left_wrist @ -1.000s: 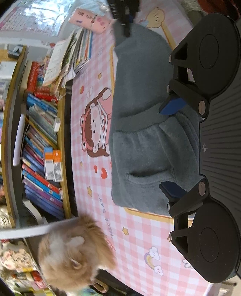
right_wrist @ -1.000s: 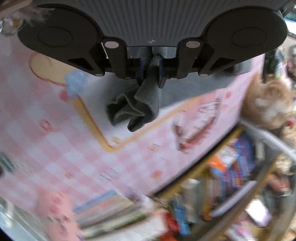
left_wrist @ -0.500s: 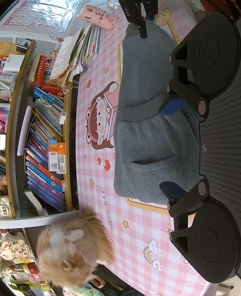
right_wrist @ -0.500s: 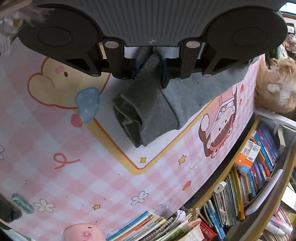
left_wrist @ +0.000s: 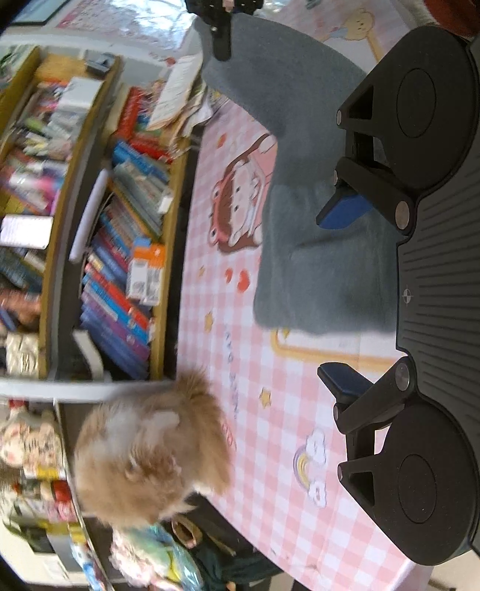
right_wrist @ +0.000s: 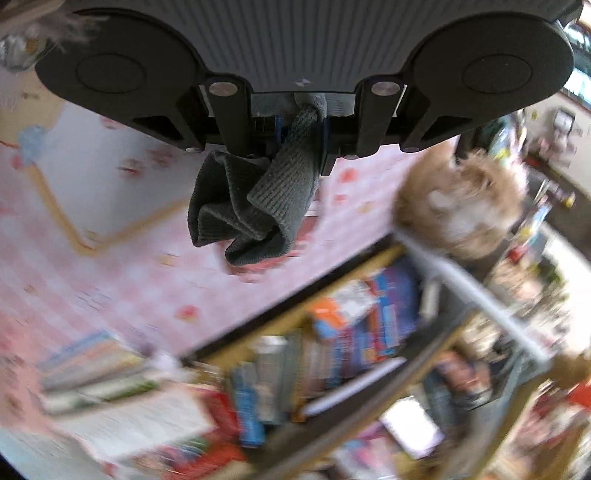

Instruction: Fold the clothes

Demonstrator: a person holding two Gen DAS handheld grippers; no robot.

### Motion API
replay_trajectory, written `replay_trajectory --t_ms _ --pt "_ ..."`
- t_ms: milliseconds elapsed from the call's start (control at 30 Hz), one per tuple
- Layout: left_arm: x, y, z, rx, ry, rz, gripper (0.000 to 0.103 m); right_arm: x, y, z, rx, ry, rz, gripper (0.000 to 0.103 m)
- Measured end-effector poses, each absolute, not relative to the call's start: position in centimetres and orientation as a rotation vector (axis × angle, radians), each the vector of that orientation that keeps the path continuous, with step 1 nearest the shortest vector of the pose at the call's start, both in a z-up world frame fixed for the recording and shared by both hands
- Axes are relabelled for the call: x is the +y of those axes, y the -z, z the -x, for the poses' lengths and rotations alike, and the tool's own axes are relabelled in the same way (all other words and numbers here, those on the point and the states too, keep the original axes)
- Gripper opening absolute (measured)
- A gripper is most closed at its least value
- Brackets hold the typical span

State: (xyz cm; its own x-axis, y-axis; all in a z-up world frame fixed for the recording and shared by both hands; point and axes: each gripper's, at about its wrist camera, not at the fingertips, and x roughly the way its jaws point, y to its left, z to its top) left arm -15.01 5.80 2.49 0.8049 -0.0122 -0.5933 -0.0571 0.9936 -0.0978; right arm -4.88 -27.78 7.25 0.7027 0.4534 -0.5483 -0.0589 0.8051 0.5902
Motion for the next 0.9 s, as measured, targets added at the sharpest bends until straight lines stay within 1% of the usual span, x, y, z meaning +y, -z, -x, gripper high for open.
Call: replay_trajectory --t_ms 167,333,433,567,600,667,700,767,900 --pt "9.9 -2.4 16.1 0.609 -0.073 0.169 0.082 -20.5 -10.4 5.2 0.697 -0.433 -0.446 0.017" --pt "13.8 -2.1 17.5 0.603 -0.112 0.231 0.082 -12.6 -11.1 6.2 0.690 -0.567 -0.256 0.017" --pt "15.8 -1.7 18.1 0.603 -0.132 0.260 0.082 -7.9 -9.5 7.1 0.755 -0.658 -0.129 0.018" --pt "17.9 -1.2 18.6 0.608 -0.159 0.328 0.082 -3.0 -5.5 7.4 0.870 -0.718 -0.010 0.019" --pt "18.3 -1.1 18.7 0.607 -0.165 0.343 0.082 -2.2 -4.5 7.5 0.895 -0.720 0.017 0.021" --pt "19.0 -1.2 18.7 0.596 -0.163 0.358 0.082 -0.6 -2.5 7.7 0.944 -0.723 0.069 0.031" --pt "19.3 -1.2 18.8 0.591 -0.162 0.366 0.082 -0.9 -2.6 7.7 0.943 -0.737 0.052 0.033" --pt "19.4 -1.3 18.5 0.581 -0.149 0.369 0.082 -1.5 -2.9 7.7 0.940 -0.766 0.017 0.042" --pt "18.6 -1.9 17.1 0.571 -0.091 0.370 0.082 -2.8 -3.6 7.6 0.933 -0.823 -0.054 0.043"
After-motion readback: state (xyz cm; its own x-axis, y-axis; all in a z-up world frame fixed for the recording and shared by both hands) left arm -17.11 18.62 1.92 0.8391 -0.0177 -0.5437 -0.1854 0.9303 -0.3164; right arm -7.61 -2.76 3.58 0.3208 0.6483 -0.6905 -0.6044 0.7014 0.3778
